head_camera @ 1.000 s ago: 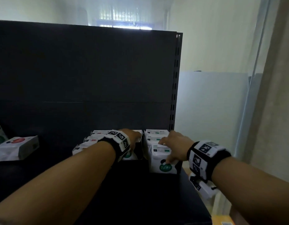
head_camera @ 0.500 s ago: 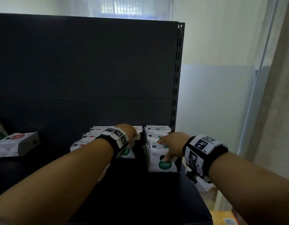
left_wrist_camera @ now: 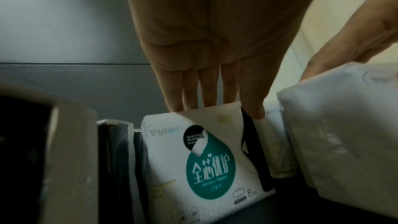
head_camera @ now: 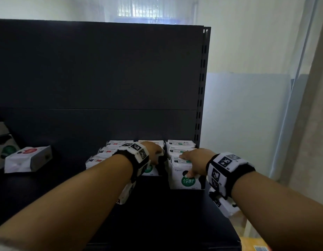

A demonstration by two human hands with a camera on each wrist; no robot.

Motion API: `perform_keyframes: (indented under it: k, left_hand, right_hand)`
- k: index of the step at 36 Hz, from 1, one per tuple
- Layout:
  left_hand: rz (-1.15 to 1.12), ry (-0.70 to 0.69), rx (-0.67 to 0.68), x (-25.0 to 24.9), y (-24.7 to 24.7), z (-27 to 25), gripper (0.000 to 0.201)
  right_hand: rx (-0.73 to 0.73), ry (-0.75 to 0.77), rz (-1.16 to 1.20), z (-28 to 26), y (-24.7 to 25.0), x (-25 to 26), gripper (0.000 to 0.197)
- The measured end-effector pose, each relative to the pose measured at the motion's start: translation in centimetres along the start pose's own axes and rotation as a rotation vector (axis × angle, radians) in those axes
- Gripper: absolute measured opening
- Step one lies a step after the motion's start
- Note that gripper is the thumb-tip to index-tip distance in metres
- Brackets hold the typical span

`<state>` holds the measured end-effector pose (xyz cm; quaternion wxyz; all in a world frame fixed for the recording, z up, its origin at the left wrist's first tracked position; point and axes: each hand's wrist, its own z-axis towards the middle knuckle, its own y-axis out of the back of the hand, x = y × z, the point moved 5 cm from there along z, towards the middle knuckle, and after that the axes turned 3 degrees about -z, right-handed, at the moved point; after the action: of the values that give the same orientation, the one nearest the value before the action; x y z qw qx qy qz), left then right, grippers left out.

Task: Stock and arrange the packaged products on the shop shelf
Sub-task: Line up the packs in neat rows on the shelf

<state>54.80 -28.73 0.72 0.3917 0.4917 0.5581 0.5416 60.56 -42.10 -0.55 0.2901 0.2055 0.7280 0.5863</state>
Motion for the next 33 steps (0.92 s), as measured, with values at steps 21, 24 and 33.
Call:
perform_keyframes:
  k: [21,24,33]
  left_hand:
    - [-0.305,0.388,-0.331,18.0,2.3,-15.4,0.036]
    - [-0.321,0.466,-0.365,23.1,2.1,-18.2,0.037]
    - [-0.257,0.643,-0.406,38.1,0.5,-24.8,0.028]
  right_hand:
    - [-0.137,0.436,0.203,-0.3,11.8,21.9,0.045]
    - [-0.148,0.470,0.195,0.5,13.1,26.3,0.044]
    - [-0.188,0.444,0.121,6.3,15.3,38.9,0.047]
